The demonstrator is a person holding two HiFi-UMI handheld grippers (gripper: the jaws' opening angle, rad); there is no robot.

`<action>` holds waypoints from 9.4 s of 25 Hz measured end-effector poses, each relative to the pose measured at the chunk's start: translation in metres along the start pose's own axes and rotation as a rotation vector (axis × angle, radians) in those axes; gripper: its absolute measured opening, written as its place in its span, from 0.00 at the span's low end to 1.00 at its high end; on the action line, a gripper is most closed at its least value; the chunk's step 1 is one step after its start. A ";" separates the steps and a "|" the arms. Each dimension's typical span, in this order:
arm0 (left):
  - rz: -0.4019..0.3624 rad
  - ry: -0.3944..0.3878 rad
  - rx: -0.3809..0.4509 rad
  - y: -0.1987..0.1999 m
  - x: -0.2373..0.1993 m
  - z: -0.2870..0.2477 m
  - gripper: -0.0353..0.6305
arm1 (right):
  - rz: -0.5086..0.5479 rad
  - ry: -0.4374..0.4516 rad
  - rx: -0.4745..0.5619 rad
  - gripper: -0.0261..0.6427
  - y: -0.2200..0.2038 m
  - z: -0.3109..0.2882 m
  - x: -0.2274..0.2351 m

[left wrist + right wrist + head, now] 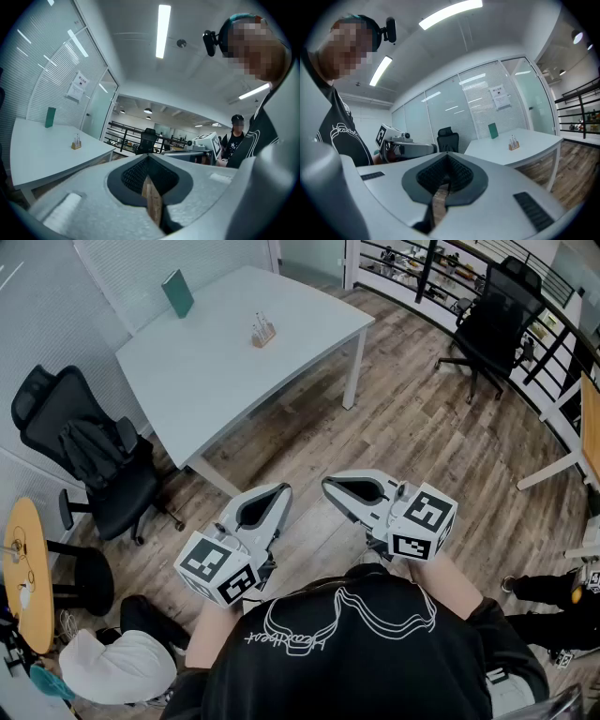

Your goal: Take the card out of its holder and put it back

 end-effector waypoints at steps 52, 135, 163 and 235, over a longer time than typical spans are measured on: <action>0.147 0.150 -0.065 0.057 -0.306 -0.228 0.08 | -0.039 0.017 -0.046 0.06 0.055 -0.178 0.343; -0.023 0.237 0.003 0.070 -0.595 -0.371 0.09 | -0.389 -0.244 -0.149 0.05 -0.008 -0.259 0.523; 0.126 0.156 -0.089 0.058 -0.314 -0.246 0.09 | -0.135 -0.040 -0.003 0.05 0.051 -0.172 0.365; 0.025 0.263 -0.162 0.059 -0.636 -0.394 0.09 | -0.410 -0.242 -0.131 0.05 0.013 -0.297 0.539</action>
Point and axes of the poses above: the fingertips, and each gripper's own axes: z backward along the fingers, x to its right, y out of its top, the point moved 8 cm from there along z, backward along the fingers, and after that the axes turned 1 degree about z, right-handed, at the moved point
